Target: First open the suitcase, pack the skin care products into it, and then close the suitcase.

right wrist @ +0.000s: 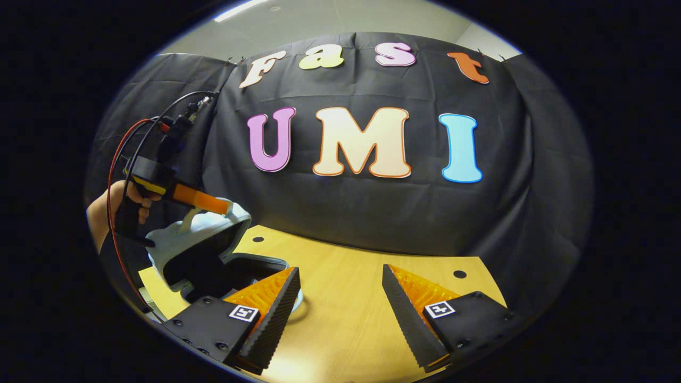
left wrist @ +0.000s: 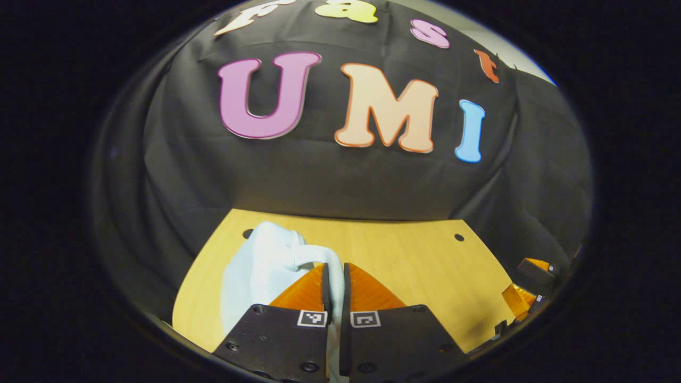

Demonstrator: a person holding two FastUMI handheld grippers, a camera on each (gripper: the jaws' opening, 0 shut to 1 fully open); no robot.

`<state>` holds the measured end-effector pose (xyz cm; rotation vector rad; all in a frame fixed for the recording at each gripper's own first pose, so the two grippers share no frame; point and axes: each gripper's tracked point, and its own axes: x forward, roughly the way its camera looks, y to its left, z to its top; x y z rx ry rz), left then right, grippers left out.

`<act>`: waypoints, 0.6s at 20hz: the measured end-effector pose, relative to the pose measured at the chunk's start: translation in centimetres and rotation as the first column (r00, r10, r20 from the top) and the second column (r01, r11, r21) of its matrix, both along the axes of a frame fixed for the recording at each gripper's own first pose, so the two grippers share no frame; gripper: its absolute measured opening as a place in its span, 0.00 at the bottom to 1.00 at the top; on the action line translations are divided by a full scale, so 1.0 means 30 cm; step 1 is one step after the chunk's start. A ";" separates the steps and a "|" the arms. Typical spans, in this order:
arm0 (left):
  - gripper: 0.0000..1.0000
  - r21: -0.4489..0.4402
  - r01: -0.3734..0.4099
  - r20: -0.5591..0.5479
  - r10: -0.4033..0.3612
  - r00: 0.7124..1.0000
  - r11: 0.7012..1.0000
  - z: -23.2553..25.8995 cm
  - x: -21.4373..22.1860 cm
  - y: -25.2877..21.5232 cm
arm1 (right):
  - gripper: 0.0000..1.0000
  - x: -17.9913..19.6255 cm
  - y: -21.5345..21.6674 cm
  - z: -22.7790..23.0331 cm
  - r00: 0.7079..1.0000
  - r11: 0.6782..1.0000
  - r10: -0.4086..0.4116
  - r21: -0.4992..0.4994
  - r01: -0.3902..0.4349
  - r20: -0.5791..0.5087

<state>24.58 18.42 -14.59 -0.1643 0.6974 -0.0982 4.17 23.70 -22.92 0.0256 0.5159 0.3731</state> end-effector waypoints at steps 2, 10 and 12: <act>0.05 -0.003 0.023 -0.051 -0.023 0.998 1.000 -0.069 0.003 -0.081 | 0.97 -0.011 -0.048 -0.006 1.000 1.000 -0.020 -0.011 0.020 -0.006; 0.35 -0.063 0.115 -0.132 -0.122 0.984 0.991 -0.235 -0.020 -0.382 | 0.97 -0.018 -0.254 0.018 0.997 0.996 -0.071 -0.054 0.071 0.003; 0.70 -0.040 0.099 -0.055 -0.101 0.993 0.994 -0.183 -0.008 -0.428 | 0.97 0.000 -0.298 0.056 0.996 0.996 -0.079 -0.035 0.080 0.027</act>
